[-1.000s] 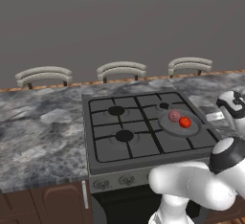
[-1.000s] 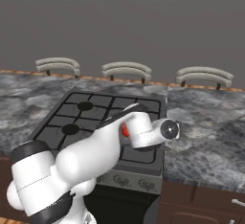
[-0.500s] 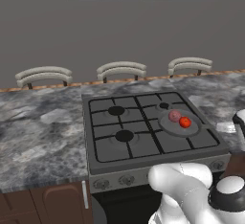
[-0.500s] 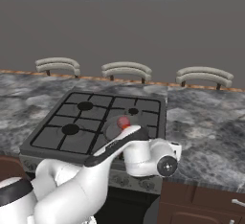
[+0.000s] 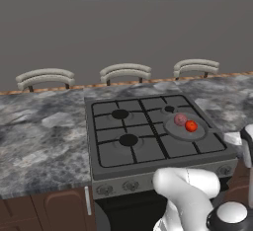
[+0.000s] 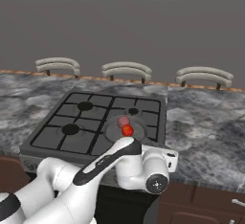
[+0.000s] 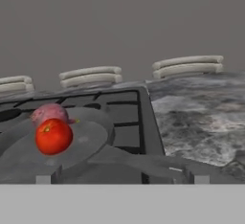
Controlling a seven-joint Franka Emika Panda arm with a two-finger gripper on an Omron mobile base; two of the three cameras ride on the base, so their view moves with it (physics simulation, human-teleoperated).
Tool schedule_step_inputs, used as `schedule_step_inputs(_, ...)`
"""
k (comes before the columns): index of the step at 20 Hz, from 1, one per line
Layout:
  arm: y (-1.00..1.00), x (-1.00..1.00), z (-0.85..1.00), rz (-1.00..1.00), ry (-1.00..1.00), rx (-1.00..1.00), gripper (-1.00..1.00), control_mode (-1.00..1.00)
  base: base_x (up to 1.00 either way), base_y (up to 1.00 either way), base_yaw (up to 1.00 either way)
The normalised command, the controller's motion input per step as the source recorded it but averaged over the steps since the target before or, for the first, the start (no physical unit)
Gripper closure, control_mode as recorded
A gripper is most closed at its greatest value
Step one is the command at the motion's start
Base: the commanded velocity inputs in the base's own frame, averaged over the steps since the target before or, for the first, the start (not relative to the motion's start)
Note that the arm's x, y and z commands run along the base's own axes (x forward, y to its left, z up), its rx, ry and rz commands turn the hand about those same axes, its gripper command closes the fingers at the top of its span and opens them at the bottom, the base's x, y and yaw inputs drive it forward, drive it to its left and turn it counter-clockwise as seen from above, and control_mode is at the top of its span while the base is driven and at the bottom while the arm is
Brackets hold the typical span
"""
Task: Place the pan on the front right burner on the stove. Then place the tomato and the onion in the pan and turn on the front right burner.
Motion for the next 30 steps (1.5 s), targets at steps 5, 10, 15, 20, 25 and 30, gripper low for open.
schedule_step_inputs(5, 0.0, -0.55, -0.02, -0.07, -0.07, 0.01, -1.0, -1.0, 0.0, 0.0, 0.0)
schedule_step_inputs(10, 0.0, -0.36, 0.0, -0.04, -0.02, 0.0, -1.0, -1.0, 0.0, 0.0, 0.0)
schedule_step_inputs(15, 0.0, -0.3, -0.09, 0.0, 0.0, 0.0, -1.0, -1.0, 0.0, 0.0, 0.0)
schedule_step_inputs(20, -0.01, -0.1, -0.38, 0.0, 0.0, 0.0, -1.0, -1.0, 0.0, 0.0, 0.0)
schedule_step_inputs(25, 0.0, 0.0, -0.41, 0.0, -0.03, 0.0, -1.0, -1.0, 0.0, 0.0, 0.0)
schedule_step_inputs(30, -0.04, -0.05, -0.45, 0.0, -0.07, 0.0, -1.0, -1.0, 0.0, 0.0, 0.0)
